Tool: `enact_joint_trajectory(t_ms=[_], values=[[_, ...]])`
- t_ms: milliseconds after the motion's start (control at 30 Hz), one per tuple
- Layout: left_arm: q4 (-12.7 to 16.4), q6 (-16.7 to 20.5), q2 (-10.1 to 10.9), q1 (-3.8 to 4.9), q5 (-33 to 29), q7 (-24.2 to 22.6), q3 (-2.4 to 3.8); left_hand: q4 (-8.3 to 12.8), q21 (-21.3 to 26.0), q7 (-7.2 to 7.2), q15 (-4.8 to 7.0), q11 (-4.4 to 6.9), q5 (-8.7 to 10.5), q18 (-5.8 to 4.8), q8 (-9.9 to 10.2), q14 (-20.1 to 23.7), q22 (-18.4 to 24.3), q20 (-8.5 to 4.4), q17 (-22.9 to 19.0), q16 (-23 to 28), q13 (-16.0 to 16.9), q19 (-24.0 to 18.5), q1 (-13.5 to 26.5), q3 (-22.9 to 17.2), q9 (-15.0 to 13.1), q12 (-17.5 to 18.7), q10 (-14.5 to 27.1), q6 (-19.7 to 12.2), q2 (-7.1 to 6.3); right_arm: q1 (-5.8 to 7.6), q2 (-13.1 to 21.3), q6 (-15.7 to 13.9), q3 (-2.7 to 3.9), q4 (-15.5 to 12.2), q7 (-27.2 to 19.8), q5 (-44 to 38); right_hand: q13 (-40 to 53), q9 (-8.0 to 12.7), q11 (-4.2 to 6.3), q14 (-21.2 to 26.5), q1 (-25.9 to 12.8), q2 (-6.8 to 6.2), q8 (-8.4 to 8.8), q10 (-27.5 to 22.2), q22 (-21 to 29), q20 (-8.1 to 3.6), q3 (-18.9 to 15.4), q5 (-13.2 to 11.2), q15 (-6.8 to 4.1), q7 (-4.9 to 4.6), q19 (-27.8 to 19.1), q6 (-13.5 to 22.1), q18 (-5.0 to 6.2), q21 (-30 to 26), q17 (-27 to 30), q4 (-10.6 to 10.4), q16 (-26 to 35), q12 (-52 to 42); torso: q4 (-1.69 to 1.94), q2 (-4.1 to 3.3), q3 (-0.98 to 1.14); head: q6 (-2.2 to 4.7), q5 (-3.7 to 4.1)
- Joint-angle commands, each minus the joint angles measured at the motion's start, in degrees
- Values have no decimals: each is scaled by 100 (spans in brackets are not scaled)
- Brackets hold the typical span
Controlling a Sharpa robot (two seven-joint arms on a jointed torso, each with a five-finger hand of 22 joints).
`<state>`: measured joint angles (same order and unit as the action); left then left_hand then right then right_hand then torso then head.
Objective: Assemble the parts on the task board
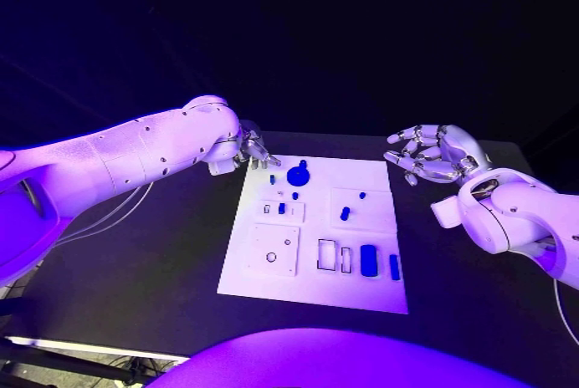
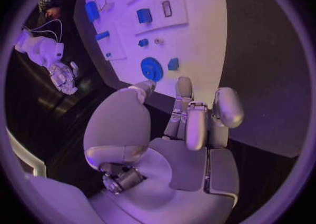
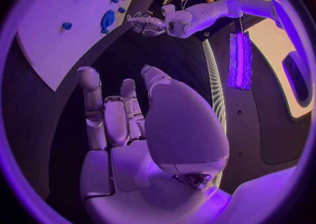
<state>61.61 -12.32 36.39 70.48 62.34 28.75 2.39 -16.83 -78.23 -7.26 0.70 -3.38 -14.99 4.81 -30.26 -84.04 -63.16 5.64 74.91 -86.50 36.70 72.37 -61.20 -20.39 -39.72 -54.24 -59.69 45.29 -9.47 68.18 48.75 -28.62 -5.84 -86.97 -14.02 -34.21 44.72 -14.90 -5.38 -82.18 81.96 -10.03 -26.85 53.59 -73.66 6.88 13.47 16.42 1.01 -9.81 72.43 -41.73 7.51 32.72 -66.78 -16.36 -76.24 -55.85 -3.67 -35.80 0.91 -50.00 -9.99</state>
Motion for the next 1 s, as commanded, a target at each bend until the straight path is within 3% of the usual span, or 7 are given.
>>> enact_joint_trajectory(t_ms=[33,1000], values=[[-61,-274,-59,13,68,20,-11,-3,-15,-5,-26,34,20,75,-35,-326,-13,-3,933,17,-6,29,28,35,10,-35,-31,57,22,-4,-8,12,2,-6,-26,-1,0,-8,5,50,-55,15,-37,-6,9,3,29,-29,-2,-37,-16,-7,119,-21,-2,-6,22,-16,7,8,0,0,9],[-327,-551,-295,-4,-55,1,-151,7,-80,56,17,86,37,48,-165,-340,-155,-28,959,-2,-27,122,-28,91,3,-82,-63,184,59,-4,-33,5,2,14,-35,-28,-21,-7,8,67,-61,19,-53,-3,16,1,48,-10,-5,-36,-12,0,122,-45,51,-7,56,-16,14,9,-4,0,-3]])
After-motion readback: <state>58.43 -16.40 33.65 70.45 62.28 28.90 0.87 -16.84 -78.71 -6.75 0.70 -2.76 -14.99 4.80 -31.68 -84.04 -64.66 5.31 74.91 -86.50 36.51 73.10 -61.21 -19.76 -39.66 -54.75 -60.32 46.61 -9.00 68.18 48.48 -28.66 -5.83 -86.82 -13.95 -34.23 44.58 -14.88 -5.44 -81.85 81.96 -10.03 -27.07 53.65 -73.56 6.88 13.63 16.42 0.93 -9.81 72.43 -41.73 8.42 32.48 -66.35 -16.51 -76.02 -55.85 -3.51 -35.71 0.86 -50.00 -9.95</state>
